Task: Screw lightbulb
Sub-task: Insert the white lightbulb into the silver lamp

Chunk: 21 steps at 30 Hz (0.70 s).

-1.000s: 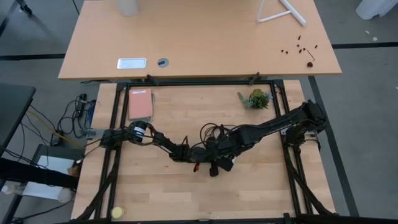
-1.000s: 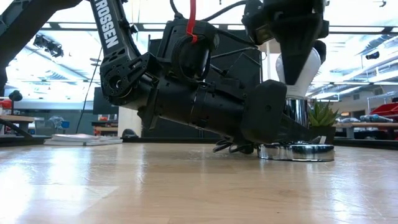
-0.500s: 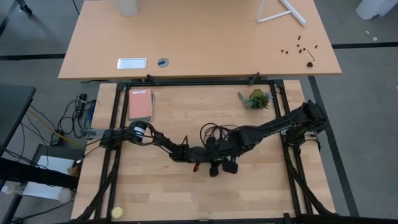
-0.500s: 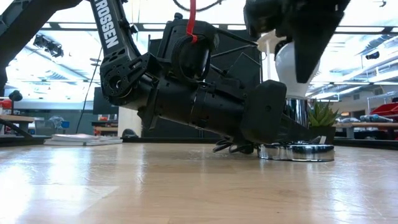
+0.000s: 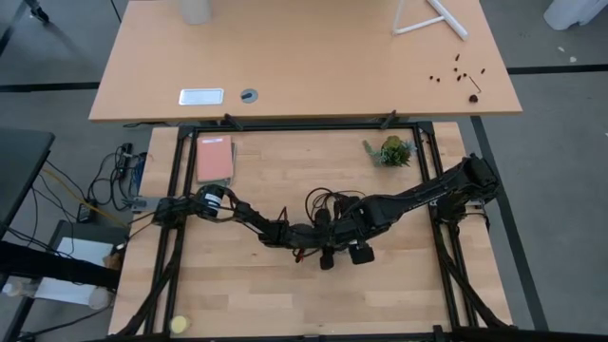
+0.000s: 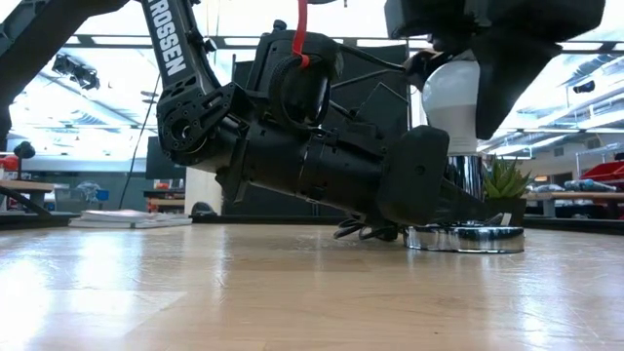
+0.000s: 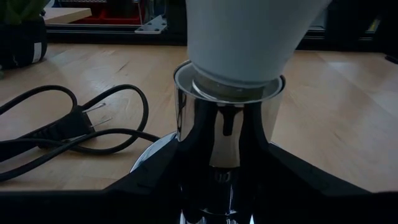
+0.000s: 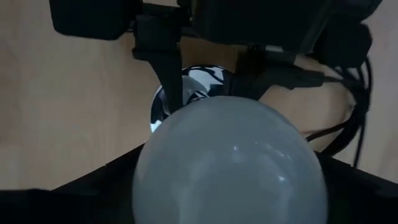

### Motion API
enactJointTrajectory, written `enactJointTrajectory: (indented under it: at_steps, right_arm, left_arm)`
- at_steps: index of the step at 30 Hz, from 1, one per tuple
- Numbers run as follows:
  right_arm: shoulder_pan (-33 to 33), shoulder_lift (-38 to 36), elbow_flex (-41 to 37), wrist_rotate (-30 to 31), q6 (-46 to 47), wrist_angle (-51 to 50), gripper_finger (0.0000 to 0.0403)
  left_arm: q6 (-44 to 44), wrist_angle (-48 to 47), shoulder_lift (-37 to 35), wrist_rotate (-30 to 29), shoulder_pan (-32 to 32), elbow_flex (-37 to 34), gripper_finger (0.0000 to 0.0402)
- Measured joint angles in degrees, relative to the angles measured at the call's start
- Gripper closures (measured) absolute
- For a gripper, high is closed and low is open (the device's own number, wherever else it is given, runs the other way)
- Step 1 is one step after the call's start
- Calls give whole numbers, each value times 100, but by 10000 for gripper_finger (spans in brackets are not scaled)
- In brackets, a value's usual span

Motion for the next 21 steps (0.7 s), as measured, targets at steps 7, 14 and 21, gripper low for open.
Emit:
enactJointTrajectory:
  at_steps: [7,14,21]
  right_arm:
    - [1,0,2,89,-528,-13,57]
    - [16,0,2,-207,-647,-15,57]
    - [25,0,4,-157,-508,-11,51]
  left_arm:
    - [12,-2,2,2,-2,0,206]
    - [12,-2,2,2,-2,0,206]
    - [10,-4,2,11,0,0,206]
